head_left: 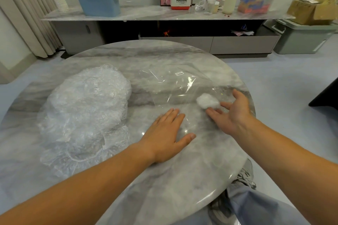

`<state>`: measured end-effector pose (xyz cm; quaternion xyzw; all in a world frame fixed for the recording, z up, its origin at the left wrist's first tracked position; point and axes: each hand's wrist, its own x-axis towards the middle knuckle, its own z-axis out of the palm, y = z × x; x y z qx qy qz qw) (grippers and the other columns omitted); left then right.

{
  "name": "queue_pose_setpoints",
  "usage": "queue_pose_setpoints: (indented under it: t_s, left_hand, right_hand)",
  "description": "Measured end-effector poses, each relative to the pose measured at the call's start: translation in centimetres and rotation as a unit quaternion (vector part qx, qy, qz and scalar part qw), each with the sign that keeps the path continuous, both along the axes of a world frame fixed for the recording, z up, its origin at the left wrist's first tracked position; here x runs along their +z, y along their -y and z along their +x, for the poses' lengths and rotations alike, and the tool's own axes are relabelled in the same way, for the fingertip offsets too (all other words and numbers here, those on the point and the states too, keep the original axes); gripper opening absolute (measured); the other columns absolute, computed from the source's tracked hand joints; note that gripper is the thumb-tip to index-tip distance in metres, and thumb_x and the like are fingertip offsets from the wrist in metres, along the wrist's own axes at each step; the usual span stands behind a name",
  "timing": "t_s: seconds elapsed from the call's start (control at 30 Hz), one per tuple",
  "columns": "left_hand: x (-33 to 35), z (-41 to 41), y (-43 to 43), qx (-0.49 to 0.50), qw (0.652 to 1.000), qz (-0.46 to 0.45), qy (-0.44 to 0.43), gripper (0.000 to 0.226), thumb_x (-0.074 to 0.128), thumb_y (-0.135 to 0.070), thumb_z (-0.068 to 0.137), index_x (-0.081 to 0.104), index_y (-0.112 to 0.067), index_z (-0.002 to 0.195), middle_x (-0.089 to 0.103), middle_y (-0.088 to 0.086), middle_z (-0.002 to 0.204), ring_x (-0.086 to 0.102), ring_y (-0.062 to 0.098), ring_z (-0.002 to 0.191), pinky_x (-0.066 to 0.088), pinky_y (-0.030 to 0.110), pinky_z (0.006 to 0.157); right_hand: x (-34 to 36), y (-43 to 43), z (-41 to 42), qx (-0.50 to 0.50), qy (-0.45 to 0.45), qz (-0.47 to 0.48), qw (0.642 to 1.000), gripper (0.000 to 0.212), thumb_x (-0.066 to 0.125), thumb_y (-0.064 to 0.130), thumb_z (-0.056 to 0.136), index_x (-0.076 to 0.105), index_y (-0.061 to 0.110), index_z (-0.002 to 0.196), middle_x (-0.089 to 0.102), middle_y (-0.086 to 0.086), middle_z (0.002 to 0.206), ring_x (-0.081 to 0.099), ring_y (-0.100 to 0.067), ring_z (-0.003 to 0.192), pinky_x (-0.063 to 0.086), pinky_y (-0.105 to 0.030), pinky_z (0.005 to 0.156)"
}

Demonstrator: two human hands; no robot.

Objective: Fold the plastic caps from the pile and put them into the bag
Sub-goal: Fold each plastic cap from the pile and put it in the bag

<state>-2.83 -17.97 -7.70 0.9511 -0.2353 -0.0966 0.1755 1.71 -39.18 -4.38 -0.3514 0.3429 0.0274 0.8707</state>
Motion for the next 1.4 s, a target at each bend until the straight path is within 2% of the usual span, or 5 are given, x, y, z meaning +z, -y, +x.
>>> queue_pose_setpoints:
  t_s: [0.4, 0.73, 0.9, 1.2, 1.4]
  left_hand:
    - [-0.9, 0.5, 0.3, -0.012, 0.998, -0.045, 0.038, 0.084, 0.028, -0.072, 0.096, 0.011, -0.021, 0.161, 0.005, -0.005, 0.169, -0.001, 0.006, 0.153, -0.001, 0.026, 0.125]
    - [-1.3, 1.5, -0.9, -0.009, 1.000, -0.028, 0.008, 0.063, 0.032, -0.072, 0.092, 0.040, -0.030, 0.138, 0.005, -0.006, 0.169, -0.013, 0.006, 0.153, -0.002, 0.043, 0.126]
    - [0.5, 0.7, -2.7, 0.019, 0.997, -0.062, 0.051, 0.056, 0.050, -0.068, 0.090, 0.041, -0.026, 0.127, 0.005, 0.000, 0.169, -0.006, 0.012, 0.155, 0.010, 0.044, 0.125]
    - [4.1, -7.4, -15.4, 0.091, 0.984, 0.115, 0.097, 0.037, 0.045, -0.053, 0.099, 0.057, -0.027, 0.123, 0.055, -0.007, 0.117, 0.054, 0.014, 0.101, 0.042, 0.026, 0.079]
    - [1.6, -10.2, -19.9, 0.087, 0.986, 0.129, 0.060, 0.055, 0.031, -0.062, 0.090, 0.064, -0.028, 0.119, 0.058, -0.007, 0.115, 0.058, 0.018, 0.102, 0.049, 0.033, 0.084]
  right_hand:
    - [-1.6, 0.8, 3.6, 0.034, 0.064, 0.118, 0.990, 0.121, 0.054, 0.077, 0.084, 0.003, -0.003, 0.158, 0.022, -0.032, 0.161, 0.023, -0.045, 0.150, 0.018, -0.054, 0.124]
    - [1.1, 1.0, 0.6, 0.116, -0.030, -0.217, 0.969, 0.055, 0.053, 0.029, 0.104, 0.035, 0.010, 0.152, 0.042, -0.029, 0.144, 0.051, -0.045, 0.130, 0.044, -0.053, 0.111]
    - [3.2, -1.0, -2.7, 0.166, 0.005, -0.369, 0.915, 0.014, 0.054, 0.019, 0.100, 0.061, 0.006, 0.098, 0.067, -0.018, 0.103, 0.070, -0.027, 0.082, 0.060, -0.041, 0.083]
    - [2.9, -10.1, -9.8, 0.518, 0.201, -0.552, 0.621, 0.017, 0.062, 0.039, 0.097, 0.073, 0.027, 0.101, 0.072, 0.008, 0.099, 0.067, -0.008, 0.088, 0.057, -0.034, 0.087]
    - [-0.1, -14.4, -11.2, 0.608, 0.304, -0.601, 0.420, 0.046, 0.053, 0.054, 0.099, 0.054, 0.037, 0.142, 0.024, 0.018, 0.164, 0.013, -0.004, 0.151, 0.021, -0.034, 0.123]
